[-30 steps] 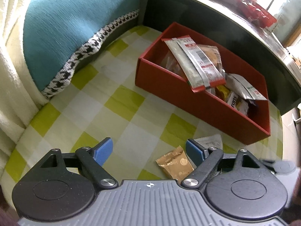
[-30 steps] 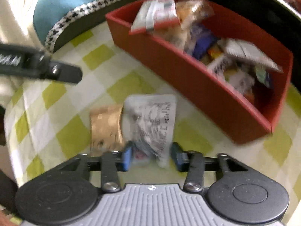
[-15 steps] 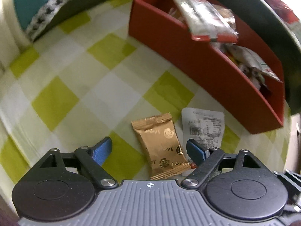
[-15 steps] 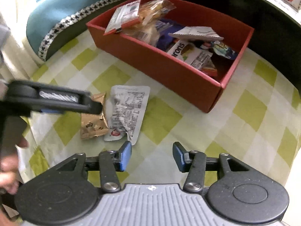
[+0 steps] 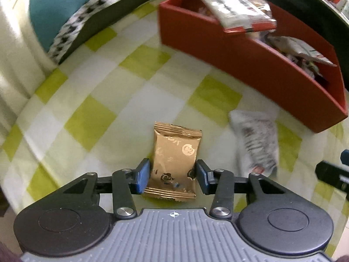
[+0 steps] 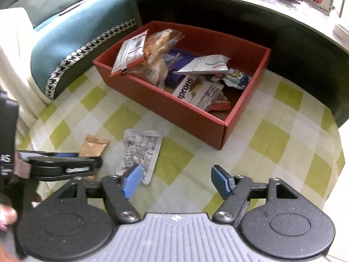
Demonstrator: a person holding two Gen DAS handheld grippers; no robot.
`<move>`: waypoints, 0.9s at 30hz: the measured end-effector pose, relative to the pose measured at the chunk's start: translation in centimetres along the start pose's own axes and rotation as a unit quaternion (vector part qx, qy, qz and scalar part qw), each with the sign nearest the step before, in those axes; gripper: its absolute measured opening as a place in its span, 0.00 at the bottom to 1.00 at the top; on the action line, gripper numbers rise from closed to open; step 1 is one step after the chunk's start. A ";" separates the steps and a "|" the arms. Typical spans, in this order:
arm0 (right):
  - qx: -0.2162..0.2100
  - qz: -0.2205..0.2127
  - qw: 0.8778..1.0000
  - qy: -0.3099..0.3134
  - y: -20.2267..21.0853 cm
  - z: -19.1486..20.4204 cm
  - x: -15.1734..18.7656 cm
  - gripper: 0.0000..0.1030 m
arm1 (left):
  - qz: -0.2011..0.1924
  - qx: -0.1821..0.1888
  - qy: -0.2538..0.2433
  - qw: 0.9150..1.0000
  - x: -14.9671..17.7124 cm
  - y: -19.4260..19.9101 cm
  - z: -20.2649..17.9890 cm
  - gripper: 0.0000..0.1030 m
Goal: Organize snacks
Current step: 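Close left tool on gold sachet while right tool grasps white foil packet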
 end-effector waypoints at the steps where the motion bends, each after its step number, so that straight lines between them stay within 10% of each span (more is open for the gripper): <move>1: -0.003 0.003 1.000 -0.001 -0.1 0.1 0.0 0.70 | 0.003 0.000 0.002 1.000 0.2 0.1 0.4 0.52; 7: -0.019 0.032 0.999 -0.028 -2.6 0.9 -0.5 0.71 | 0.000 -0.008 0.001 1.000 1.0 0.2 1.4 0.54; 16: -0.038 0.055 0.997 -0.041 -6.9 4.2 -1.0 0.71 | -0.006 -0.010 -0.017 1.000 1.4 -0.4 0.9 0.91; 22: -0.027 0.061 0.998 0.005 -8.8 6.3 0.3 1.00 | 0.001 -0.010 -0.024 1.000 1.9 -0.9 1.3 1.00; 27: 0.019 0.053 0.997 0.045 -9.7 8.0 0.9 1.00 | 0.001 -0.012 -0.028 1.000 2.0 -0.9 1.5 1.00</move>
Point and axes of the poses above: each gripper's, at about its wrist camera, not at the fingertips, and y roughly against the way its jaws point, z to its left, x to its underside, the point moved 2 cm from there along -y, roughly the way its jaws point, and after that the axes turned 14 degrees about -y, right-handed, at the moved point
